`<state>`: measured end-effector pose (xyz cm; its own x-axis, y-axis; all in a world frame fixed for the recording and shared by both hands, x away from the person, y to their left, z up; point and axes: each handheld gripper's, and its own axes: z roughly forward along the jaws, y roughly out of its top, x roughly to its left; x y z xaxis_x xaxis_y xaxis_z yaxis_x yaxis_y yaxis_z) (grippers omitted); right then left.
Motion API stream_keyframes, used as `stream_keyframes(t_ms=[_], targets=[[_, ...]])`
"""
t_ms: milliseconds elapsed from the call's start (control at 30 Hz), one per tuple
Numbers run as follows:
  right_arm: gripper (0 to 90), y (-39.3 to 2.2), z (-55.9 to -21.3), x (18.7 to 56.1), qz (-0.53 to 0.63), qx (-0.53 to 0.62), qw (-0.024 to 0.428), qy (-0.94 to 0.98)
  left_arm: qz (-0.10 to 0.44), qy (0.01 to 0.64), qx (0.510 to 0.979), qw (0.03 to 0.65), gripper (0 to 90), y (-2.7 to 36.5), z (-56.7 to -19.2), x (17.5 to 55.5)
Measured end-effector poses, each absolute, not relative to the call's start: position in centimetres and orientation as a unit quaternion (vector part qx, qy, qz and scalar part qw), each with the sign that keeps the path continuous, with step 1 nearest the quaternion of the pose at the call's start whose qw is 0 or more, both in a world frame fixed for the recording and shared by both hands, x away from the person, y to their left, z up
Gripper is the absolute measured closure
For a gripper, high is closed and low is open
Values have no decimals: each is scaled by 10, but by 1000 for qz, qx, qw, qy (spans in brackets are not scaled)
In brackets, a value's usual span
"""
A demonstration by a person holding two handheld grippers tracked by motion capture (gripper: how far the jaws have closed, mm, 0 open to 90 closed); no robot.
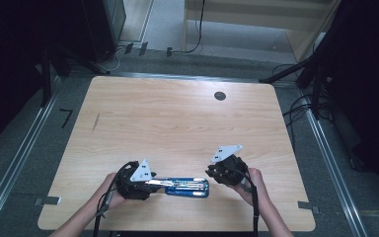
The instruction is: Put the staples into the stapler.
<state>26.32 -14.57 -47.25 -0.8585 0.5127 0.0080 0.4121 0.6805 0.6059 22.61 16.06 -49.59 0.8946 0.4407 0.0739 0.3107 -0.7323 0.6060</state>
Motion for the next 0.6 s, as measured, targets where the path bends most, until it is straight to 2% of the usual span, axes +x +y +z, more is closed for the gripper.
stream_keyframes(t_ms=[600], targets=[[792, -118, -468, 260, 336, 178, 73, 922, 104, 198, 927, 300, 539, 156, -495, 227]])
